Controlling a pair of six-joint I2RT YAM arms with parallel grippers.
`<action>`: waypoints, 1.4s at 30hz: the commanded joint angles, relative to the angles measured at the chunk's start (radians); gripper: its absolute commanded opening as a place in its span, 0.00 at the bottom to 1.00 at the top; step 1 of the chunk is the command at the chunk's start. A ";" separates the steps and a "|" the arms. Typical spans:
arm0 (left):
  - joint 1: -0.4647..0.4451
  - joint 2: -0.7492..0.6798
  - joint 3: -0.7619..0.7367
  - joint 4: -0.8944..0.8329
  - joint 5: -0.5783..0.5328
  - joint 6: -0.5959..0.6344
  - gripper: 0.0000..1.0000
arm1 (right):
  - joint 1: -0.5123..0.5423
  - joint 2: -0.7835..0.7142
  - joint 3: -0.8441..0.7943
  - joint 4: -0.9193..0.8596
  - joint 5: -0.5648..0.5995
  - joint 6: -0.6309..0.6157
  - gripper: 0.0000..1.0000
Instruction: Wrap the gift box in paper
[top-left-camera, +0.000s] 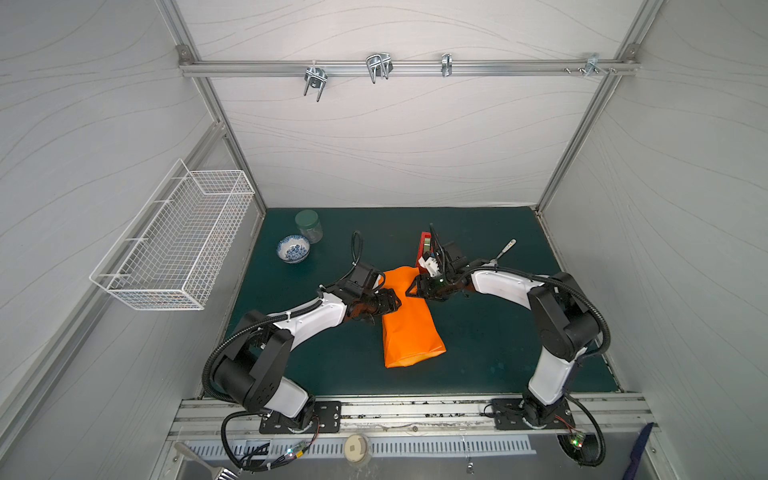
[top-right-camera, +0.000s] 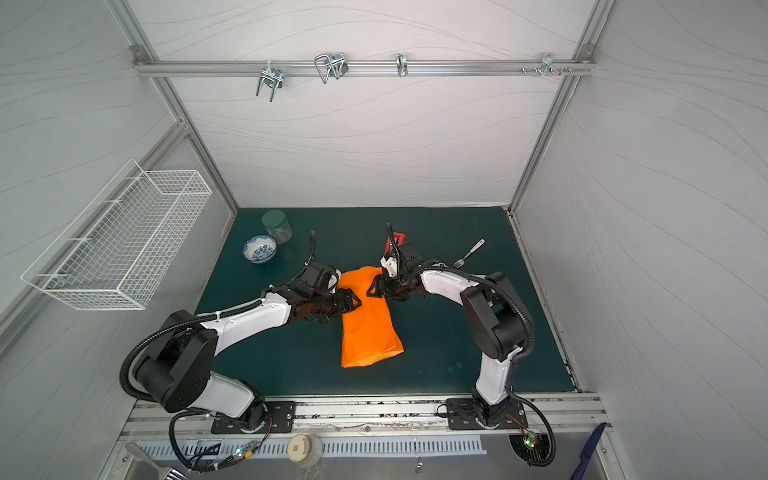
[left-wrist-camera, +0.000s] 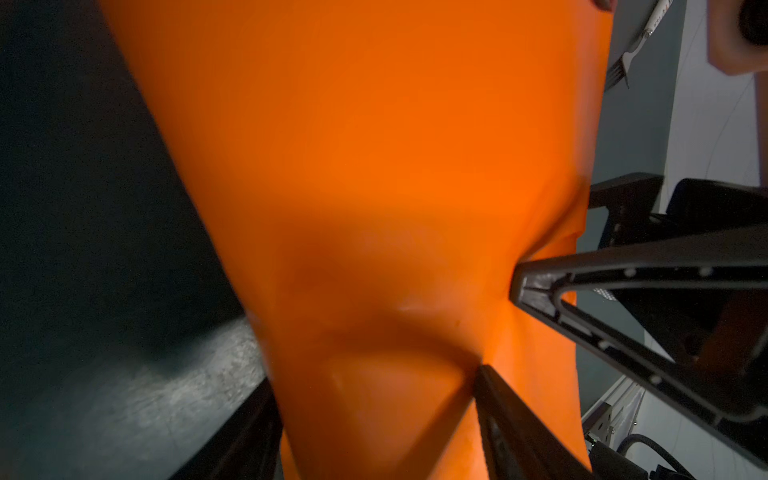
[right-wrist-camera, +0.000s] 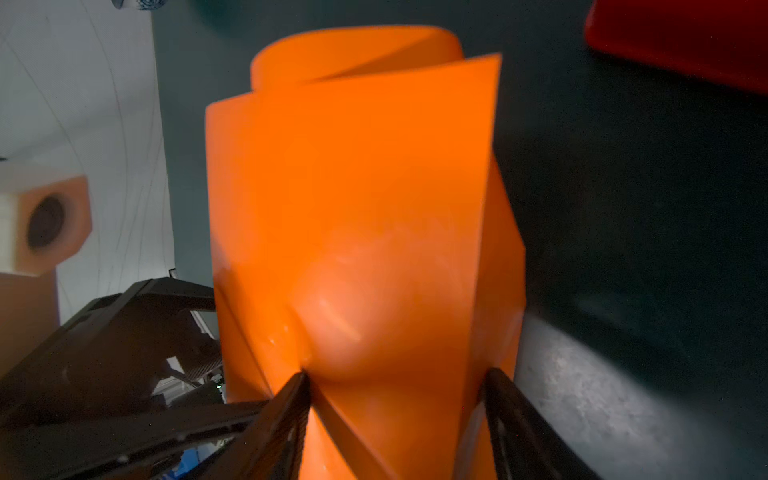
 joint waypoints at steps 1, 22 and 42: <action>-0.006 0.065 -0.037 -0.141 -0.094 0.022 0.71 | 0.002 0.085 -0.034 0.018 -0.007 0.012 0.74; 0.014 -0.130 0.038 -0.175 -0.082 -0.097 0.87 | -0.015 -0.294 -0.312 0.178 -0.034 0.047 0.93; 0.175 0.043 0.140 -0.161 0.112 -0.048 0.81 | 0.129 -0.282 -0.318 0.260 -0.017 0.115 0.91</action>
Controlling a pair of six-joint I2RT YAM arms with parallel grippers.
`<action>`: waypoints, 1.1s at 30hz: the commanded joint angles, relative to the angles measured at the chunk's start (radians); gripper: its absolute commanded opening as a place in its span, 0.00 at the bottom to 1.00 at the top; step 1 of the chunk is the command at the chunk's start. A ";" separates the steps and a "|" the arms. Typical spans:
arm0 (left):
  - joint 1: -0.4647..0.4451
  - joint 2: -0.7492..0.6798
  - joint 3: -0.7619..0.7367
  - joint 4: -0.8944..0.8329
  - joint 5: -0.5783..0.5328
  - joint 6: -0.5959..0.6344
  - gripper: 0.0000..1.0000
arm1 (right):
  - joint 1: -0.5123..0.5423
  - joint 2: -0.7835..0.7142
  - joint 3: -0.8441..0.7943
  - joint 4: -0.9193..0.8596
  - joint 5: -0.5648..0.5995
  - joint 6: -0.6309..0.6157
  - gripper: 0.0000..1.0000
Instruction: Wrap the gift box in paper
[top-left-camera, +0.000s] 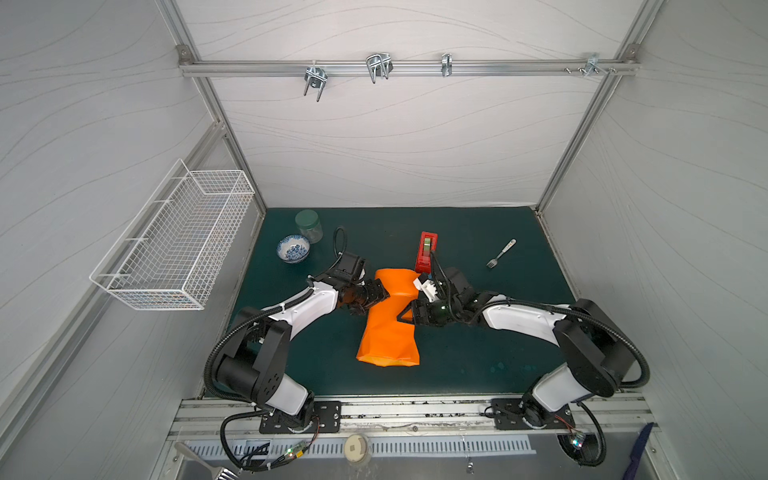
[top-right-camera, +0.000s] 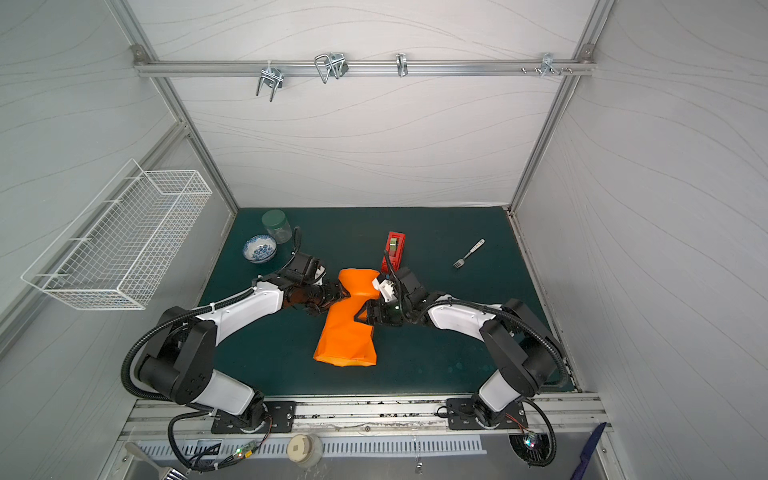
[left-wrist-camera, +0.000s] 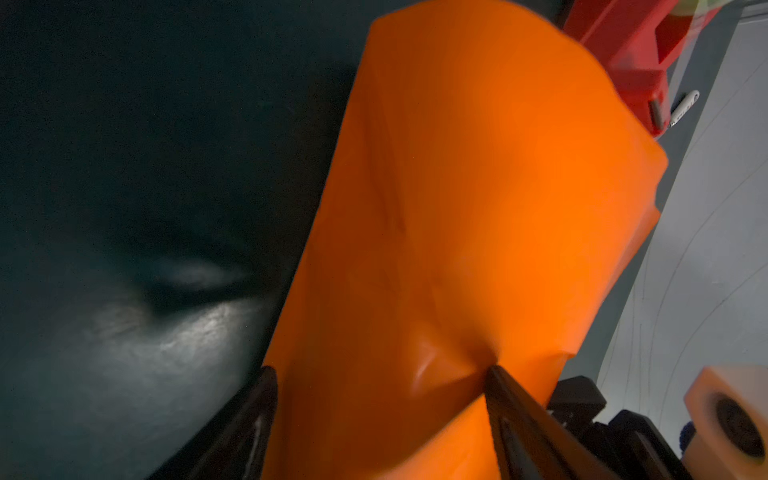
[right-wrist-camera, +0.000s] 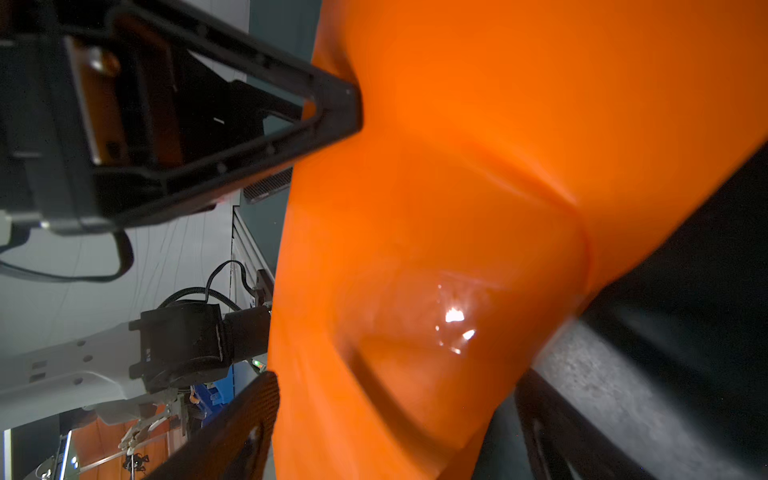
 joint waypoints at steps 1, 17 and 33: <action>0.017 0.005 0.047 -0.010 0.015 0.035 0.81 | -0.037 -0.033 0.012 -0.034 0.024 -0.031 0.91; 0.011 -0.103 -0.121 0.072 0.152 -0.002 0.78 | -0.077 0.086 0.117 0.002 -0.053 0.003 0.87; 0.008 0.028 0.060 0.052 0.040 0.026 0.79 | -0.146 0.256 0.383 -0.165 -0.050 -0.087 0.84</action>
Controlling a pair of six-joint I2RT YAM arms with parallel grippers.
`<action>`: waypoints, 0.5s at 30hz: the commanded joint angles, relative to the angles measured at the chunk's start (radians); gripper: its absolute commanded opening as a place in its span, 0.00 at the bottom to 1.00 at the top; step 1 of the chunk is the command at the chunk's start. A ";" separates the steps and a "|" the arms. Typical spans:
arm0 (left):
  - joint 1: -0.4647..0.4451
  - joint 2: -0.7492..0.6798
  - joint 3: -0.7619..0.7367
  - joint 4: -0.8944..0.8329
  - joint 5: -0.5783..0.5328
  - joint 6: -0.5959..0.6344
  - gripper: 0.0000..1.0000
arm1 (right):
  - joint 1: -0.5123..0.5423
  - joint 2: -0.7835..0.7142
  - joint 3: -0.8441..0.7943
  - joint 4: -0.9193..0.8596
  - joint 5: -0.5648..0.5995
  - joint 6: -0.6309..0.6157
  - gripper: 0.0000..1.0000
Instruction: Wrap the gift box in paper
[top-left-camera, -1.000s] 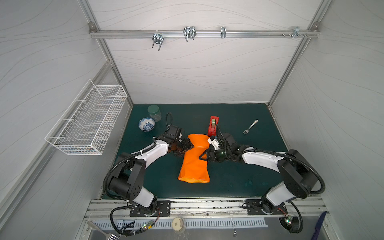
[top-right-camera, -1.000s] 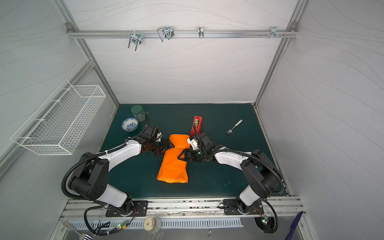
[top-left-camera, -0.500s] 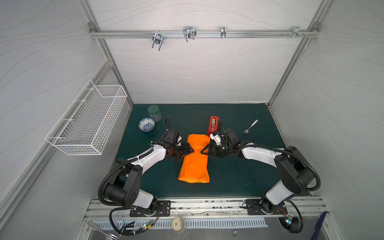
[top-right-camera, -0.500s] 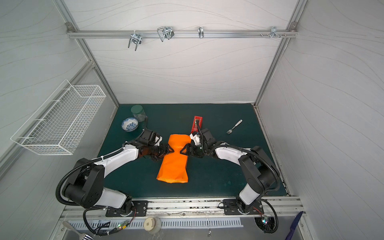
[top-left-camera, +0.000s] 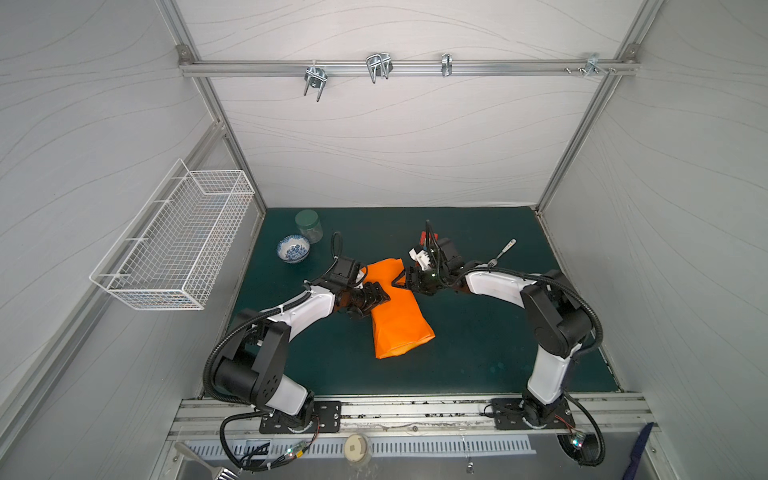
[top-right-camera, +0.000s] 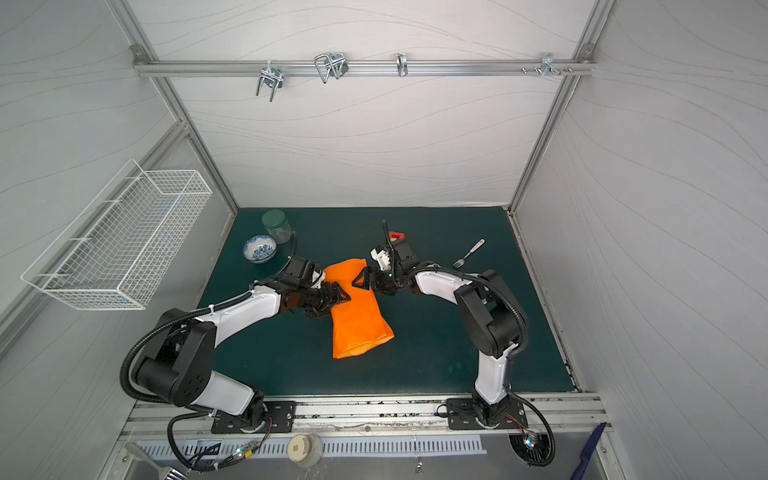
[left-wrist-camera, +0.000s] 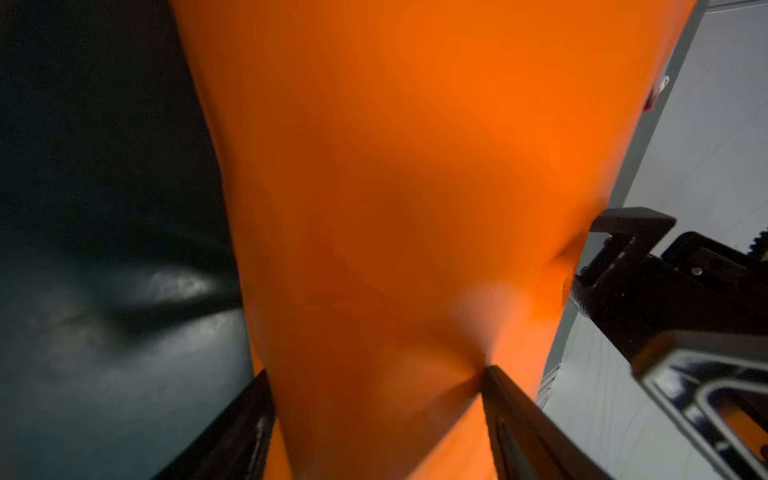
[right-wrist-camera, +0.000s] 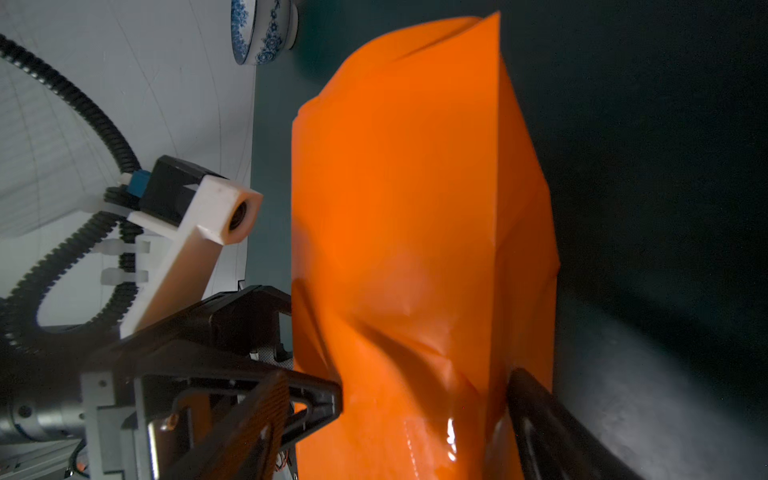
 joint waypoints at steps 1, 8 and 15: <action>-0.002 0.019 0.093 -0.007 -0.048 0.053 0.80 | -0.029 -0.062 -0.006 -0.097 -0.006 -0.071 0.85; -0.004 -0.230 -0.055 -0.027 -0.099 0.114 0.87 | -0.010 -0.354 -0.240 -0.212 0.116 -0.216 0.91; -0.114 -0.496 -0.305 0.002 -0.153 0.174 0.85 | 0.124 -0.453 -0.357 -0.214 0.213 -0.234 0.89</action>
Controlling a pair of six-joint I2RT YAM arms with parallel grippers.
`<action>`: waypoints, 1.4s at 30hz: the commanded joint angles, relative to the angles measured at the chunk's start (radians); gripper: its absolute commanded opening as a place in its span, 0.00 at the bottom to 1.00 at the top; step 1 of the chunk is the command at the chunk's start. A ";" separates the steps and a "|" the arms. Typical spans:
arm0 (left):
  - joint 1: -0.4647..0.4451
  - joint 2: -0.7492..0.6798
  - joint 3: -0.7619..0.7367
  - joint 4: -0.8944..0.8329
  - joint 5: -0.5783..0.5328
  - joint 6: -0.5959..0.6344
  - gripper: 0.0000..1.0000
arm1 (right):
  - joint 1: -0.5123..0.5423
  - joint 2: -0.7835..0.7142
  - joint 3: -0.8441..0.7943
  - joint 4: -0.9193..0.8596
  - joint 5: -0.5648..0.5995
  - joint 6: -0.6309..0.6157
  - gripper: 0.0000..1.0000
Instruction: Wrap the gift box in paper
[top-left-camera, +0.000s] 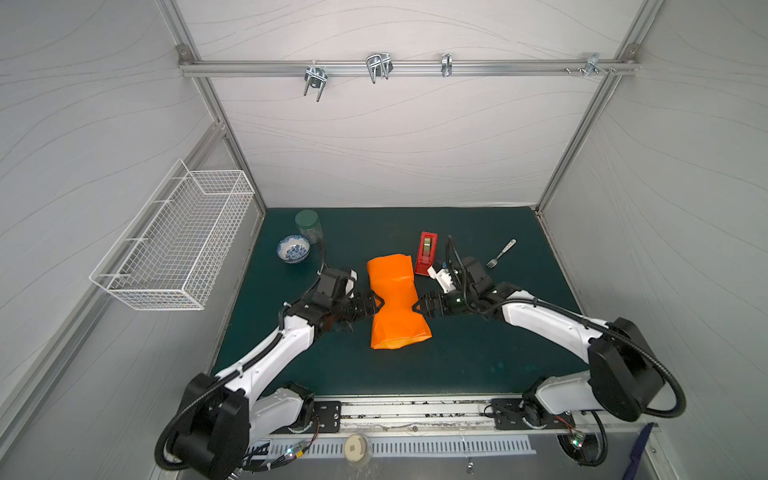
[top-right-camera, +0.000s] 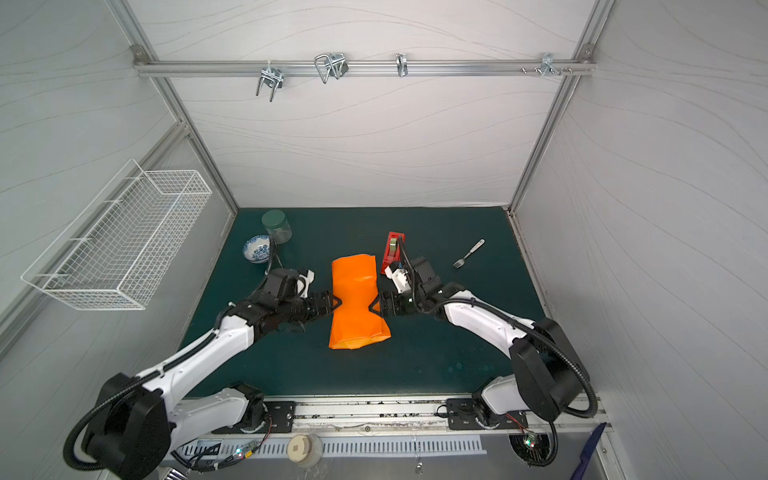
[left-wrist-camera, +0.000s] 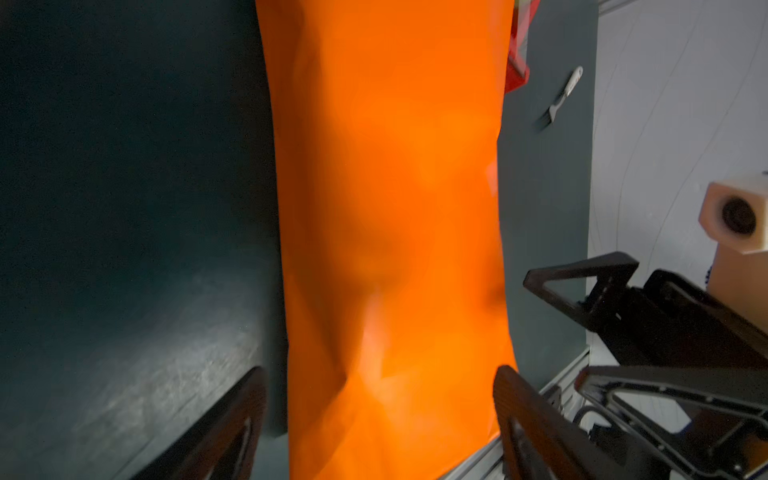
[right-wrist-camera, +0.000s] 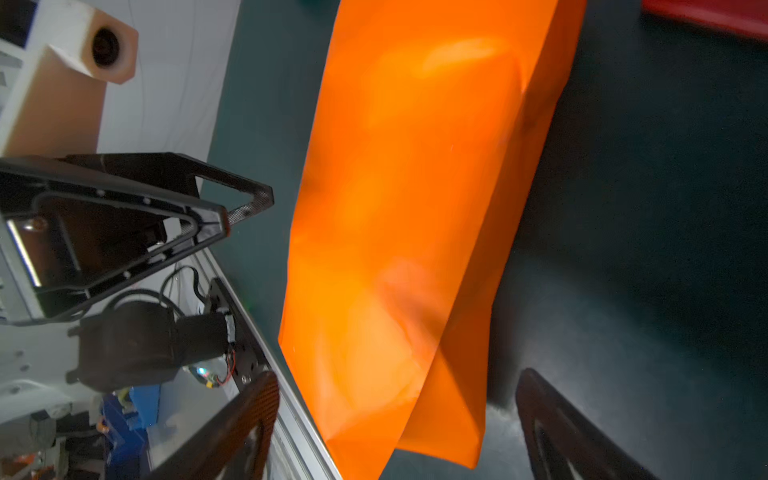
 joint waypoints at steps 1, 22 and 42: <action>-0.090 -0.062 -0.059 0.014 -0.092 0.064 0.85 | 0.054 -0.001 -0.029 -0.029 0.079 -0.040 0.88; -0.193 0.104 -0.052 0.139 -0.234 0.193 0.79 | 0.105 0.153 -0.038 0.069 0.236 -0.084 0.69; -0.242 0.201 -0.055 0.149 -0.371 0.231 0.74 | 0.155 0.190 -0.075 0.166 0.428 -0.067 0.56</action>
